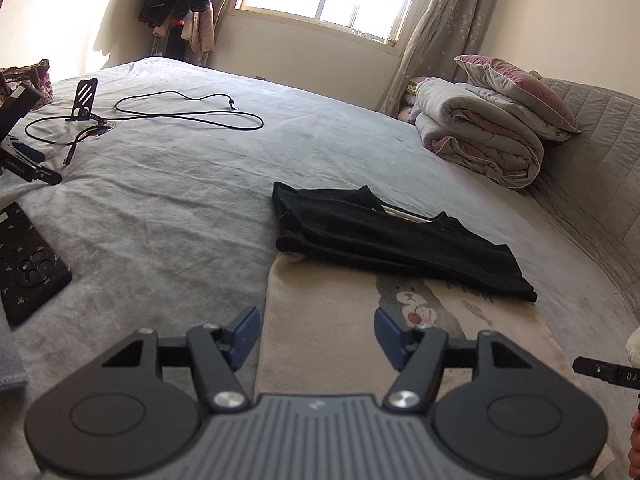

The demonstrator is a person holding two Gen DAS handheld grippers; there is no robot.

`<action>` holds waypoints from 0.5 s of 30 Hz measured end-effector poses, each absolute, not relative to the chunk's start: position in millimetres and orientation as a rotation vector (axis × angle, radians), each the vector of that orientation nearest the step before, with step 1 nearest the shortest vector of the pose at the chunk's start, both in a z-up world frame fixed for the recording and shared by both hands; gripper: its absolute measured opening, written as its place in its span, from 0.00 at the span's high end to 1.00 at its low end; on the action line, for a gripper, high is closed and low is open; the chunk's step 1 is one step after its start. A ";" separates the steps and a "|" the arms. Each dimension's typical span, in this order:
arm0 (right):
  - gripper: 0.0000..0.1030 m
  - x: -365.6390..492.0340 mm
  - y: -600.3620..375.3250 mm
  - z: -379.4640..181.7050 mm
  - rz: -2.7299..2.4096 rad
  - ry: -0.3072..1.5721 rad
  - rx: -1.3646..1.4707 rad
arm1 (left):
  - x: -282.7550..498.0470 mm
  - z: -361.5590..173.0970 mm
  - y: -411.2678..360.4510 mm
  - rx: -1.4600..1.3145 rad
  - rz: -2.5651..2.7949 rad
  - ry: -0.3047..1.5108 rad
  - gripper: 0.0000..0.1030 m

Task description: Fold clothes

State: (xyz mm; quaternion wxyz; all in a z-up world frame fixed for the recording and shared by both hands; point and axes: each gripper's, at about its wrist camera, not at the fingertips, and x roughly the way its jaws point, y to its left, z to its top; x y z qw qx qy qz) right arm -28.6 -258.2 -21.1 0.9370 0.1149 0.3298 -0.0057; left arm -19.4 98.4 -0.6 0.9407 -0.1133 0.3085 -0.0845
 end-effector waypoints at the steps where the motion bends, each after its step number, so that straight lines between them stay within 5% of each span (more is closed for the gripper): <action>1: 0.29 -34.0 -258.3 -21.9 -0.020 0.679 0.239 | -25.1 -1.1 100.1 -0.234 -0.168 0.636 0.35; 15: 0.27 -102.8 -273.6 -40.3 -0.051 0.706 0.327 | -74.9 -37.9 123.3 -0.303 -0.128 0.776 0.28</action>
